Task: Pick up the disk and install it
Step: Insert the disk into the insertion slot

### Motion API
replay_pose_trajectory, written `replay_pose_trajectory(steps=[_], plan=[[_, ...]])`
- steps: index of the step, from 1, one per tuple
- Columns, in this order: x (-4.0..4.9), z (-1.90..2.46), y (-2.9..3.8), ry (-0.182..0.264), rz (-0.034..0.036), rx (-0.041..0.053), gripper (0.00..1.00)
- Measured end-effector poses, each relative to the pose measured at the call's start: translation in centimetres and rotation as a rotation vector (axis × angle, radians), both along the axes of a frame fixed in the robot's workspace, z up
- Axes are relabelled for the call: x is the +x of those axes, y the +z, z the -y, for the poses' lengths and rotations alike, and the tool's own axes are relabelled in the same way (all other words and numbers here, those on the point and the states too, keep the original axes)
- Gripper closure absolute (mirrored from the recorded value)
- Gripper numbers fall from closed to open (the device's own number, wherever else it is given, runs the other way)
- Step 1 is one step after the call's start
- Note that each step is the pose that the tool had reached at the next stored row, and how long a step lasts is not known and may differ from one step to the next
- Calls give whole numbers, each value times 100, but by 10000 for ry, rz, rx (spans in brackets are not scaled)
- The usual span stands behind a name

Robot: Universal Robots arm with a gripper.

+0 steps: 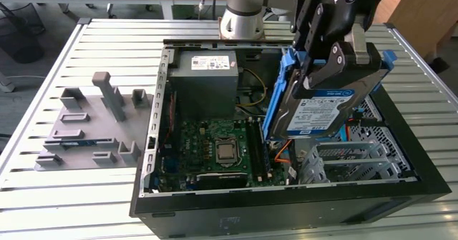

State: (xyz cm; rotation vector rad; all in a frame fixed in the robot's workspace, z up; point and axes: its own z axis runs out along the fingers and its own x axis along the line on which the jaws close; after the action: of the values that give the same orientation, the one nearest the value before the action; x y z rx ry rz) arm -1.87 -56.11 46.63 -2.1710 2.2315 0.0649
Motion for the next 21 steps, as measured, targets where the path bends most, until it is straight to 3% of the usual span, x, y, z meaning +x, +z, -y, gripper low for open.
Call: replay_pose_trajectory(steps=[10,16,21], plan=[[10,4,-10,0,1,3,64],[11,122,-33,0,0,0,64],[55,126,-71,0,0,1,64]])
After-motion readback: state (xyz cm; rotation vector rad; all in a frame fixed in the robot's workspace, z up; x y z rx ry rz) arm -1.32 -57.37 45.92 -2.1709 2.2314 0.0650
